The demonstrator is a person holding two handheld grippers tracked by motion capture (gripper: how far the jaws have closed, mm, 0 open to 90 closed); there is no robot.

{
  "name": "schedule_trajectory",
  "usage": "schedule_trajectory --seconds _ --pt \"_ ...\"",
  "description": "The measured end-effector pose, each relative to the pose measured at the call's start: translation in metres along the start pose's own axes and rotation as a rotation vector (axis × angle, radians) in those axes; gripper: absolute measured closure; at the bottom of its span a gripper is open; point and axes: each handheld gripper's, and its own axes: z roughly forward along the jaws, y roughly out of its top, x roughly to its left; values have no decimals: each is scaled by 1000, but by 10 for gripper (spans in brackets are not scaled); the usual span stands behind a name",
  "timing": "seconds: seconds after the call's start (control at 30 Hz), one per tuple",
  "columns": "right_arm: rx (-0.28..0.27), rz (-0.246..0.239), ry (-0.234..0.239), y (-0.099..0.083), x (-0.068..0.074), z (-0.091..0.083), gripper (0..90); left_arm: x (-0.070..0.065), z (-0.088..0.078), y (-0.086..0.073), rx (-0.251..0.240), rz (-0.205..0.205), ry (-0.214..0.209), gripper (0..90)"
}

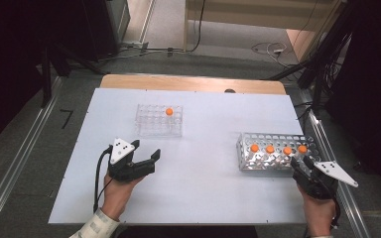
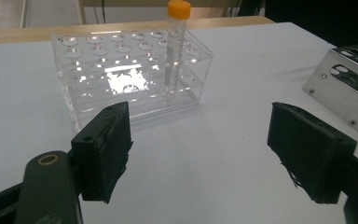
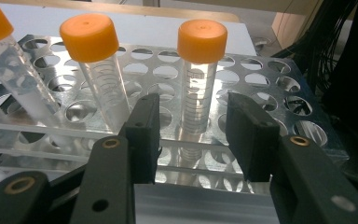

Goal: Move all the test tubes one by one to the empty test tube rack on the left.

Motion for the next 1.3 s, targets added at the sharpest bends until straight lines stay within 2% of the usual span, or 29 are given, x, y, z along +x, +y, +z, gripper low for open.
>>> schedule_trajectory --seconds 0.5,0.7,0.83,1.0,1.3 --pt "-5 -9 4 6 -1 16 638 3 2 -2 9 -6 8 209" --pt "0 -10 -3 7 -1 19 708 2 2 -2 7 -3 10 210" --pt "-7 -4 -5 8 -2 19 711 2 2 -2 8 -4 8 210" --pt "-38 9 4 17 -3 11 713 2 2 -2 11 -1 9 209" --pt "-131 26 11 38 -5 -18 714 3 3 -3 15 -1 7 209"
